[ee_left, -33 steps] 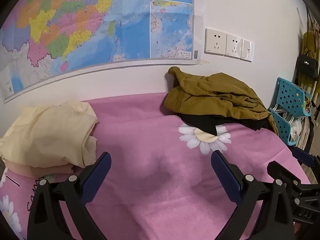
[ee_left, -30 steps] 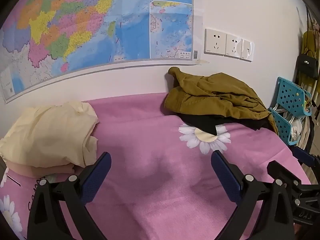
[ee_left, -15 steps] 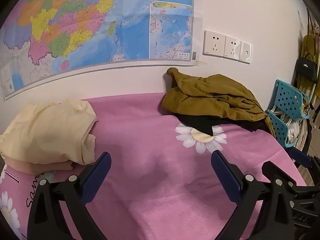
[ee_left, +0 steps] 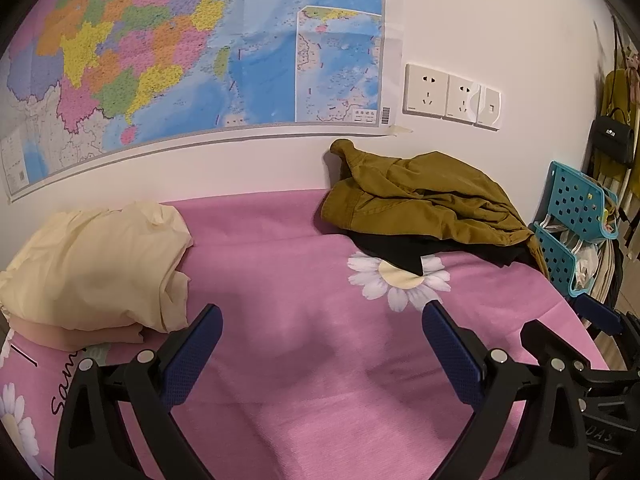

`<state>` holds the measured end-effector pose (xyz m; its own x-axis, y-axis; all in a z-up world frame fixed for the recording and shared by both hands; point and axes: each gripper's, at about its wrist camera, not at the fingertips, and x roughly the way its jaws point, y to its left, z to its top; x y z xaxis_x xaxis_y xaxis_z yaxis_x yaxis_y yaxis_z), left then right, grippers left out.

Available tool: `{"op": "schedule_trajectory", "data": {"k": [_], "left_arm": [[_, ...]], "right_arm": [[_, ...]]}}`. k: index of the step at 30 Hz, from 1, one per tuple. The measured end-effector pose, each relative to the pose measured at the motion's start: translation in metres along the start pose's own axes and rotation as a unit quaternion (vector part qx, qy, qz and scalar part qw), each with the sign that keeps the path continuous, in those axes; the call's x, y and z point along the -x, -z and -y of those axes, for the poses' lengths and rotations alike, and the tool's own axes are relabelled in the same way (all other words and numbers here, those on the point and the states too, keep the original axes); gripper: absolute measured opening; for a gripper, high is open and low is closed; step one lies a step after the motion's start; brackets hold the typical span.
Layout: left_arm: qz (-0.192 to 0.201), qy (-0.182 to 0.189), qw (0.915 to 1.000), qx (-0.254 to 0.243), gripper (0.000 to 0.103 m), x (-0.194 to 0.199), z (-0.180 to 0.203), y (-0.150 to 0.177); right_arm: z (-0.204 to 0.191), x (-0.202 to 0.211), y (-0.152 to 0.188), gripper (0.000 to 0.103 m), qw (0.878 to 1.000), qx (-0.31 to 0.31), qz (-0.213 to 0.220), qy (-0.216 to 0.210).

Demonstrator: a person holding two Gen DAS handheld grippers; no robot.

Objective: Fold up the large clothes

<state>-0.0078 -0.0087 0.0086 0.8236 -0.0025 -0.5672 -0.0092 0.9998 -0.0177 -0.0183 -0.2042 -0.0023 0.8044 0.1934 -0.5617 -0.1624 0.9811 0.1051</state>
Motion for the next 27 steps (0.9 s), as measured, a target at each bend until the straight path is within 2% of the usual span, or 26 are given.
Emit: {"op": "schedule_trajectory", "data": {"k": [27], "left_arm": [[0.007,0.001,1.0,0.005,0.096,0.0012,0.0014,-0.0026]], "right_arm": [[0.0027,0.001,-0.0049,0.098,1.0,0.005,0.004,0.001]]}}
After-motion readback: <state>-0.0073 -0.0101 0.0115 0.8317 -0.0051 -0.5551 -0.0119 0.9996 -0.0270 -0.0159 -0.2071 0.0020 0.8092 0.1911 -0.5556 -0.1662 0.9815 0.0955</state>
